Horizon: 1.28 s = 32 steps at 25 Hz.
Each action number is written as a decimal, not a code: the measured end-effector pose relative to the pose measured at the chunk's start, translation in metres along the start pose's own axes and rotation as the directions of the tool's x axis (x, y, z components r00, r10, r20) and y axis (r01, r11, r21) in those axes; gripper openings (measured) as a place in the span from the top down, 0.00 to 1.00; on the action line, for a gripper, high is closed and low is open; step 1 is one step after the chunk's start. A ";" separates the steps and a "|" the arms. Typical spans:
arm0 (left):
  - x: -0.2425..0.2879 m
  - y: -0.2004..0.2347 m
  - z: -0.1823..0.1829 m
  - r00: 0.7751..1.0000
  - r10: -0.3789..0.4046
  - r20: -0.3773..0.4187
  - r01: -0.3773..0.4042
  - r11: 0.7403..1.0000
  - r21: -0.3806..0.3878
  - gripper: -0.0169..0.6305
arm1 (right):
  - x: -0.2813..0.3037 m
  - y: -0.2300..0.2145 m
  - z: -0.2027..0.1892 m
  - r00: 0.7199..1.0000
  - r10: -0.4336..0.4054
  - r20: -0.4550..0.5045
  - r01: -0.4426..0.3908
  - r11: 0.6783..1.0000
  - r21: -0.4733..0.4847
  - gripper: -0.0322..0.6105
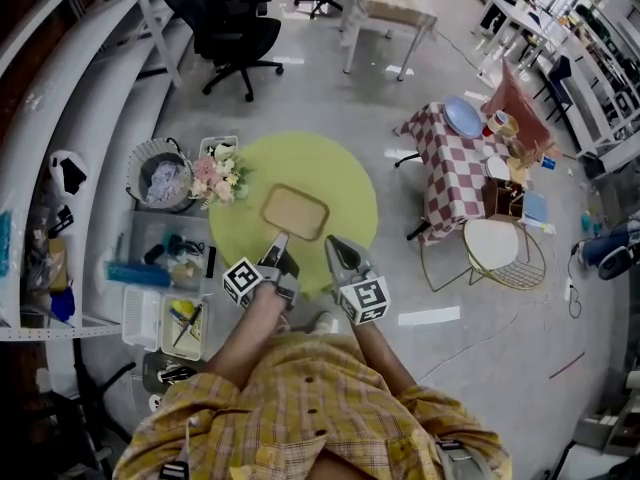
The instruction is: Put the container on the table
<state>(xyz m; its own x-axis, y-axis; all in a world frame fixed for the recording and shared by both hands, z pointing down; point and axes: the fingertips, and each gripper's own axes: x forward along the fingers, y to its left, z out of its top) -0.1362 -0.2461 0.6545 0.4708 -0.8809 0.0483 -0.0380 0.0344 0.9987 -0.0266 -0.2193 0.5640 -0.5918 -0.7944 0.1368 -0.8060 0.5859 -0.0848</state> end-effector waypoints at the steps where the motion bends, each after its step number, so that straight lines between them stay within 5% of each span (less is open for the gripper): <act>1: 0.001 0.000 -0.001 1.000 0.000 0.003 0.000 1.000 0.002 0.95 | 0.000 -0.001 -0.001 1.000 0.004 -0.001 -0.004 1.000 0.001 0.95; 32: 0.039 0.043 -0.001 0.994 0.081 0.074 -0.081 0.997 0.001 0.95 | 0.012 -0.026 -0.007 0.998 0.058 -0.009 -0.058 0.998 -0.009 0.95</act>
<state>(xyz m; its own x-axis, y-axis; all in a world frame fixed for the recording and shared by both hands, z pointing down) -0.1188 -0.2783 0.6993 0.4000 -0.9076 0.1276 -0.0772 0.1054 0.9914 -0.0123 -0.2428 0.5744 -0.6372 -0.7578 0.1407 -0.7703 0.6321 -0.0840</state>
